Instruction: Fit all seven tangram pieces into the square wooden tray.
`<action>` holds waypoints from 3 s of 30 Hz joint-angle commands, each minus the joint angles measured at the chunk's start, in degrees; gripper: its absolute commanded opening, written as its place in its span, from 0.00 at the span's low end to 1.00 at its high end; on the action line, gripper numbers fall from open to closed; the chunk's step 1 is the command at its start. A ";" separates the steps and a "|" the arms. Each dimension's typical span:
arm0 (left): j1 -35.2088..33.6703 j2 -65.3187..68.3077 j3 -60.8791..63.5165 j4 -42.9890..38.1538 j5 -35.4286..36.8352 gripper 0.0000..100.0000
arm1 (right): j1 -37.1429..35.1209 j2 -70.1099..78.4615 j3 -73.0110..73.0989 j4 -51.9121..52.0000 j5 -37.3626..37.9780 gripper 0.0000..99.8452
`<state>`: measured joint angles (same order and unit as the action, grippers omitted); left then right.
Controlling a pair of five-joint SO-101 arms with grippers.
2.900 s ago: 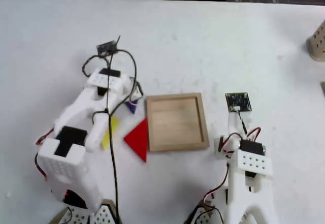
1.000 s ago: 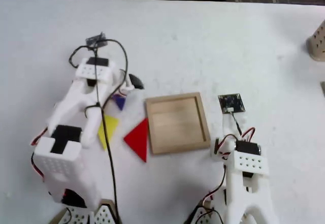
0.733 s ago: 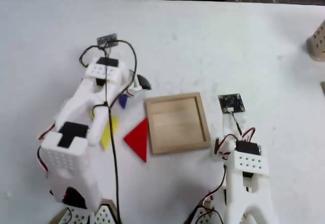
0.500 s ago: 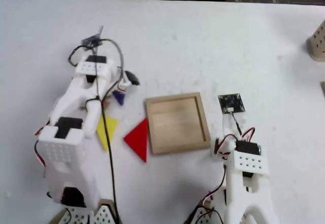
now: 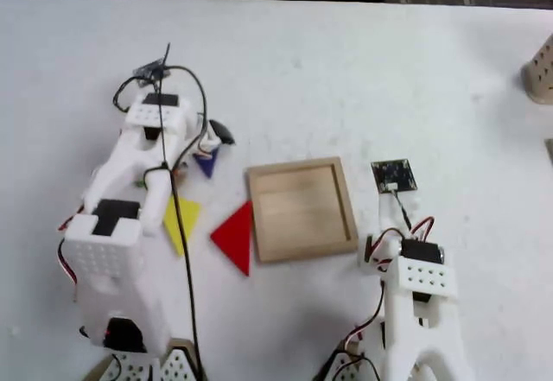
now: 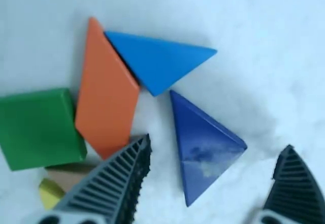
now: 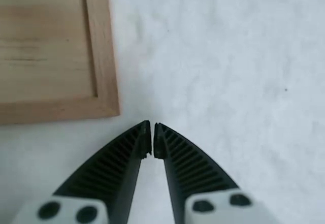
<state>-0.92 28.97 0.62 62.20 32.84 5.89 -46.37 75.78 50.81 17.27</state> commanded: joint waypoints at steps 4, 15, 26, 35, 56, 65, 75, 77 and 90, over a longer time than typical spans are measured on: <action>-0.66 -0.13 -2.37 -1.23 0.62 0.25 | -0.66 -1.54 -0.26 -0.75 0.70 0.02; 2.15 -0.13 -2.37 -1.32 -0.88 0.30 | -0.66 -1.54 -0.26 -0.75 0.70 0.02; 4.79 -0.31 -2.90 -1.32 -12.22 0.16 | -0.66 -1.54 -0.26 -0.75 0.70 0.02; 4.62 -0.66 -2.90 -1.32 -19.16 0.14 | -0.66 -1.54 -0.26 -0.75 0.70 0.02; -5.67 -0.92 -4.66 6.59 0.88 0.17 | -0.75 -1.54 -0.26 -0.48 7.03 0.02; -1.63 -1.01 -6.15 10.46 0.79 0.30 | -0.75 -1.54 -0.26 -0.57 7.03 0.02; -8.13 -0.48 -9.23 2.81 1.23 0.31 | -0.75 -1.54 -0.26 -0.48 7.03 0.02; -7.43 0.40 -9.05 2.81 1.23 0.31 | -0.75 -1.54 -0.26 -0.48 7.03 0.02; -6.29 13.85 -23.30 13.01 0.97 0.31 | -0.75 -1.54 -0.26 -0.48 7.03 0.02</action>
<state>-7.96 41.19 -18.11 70.02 33.54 5.71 -46.46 75.78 50.81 23.43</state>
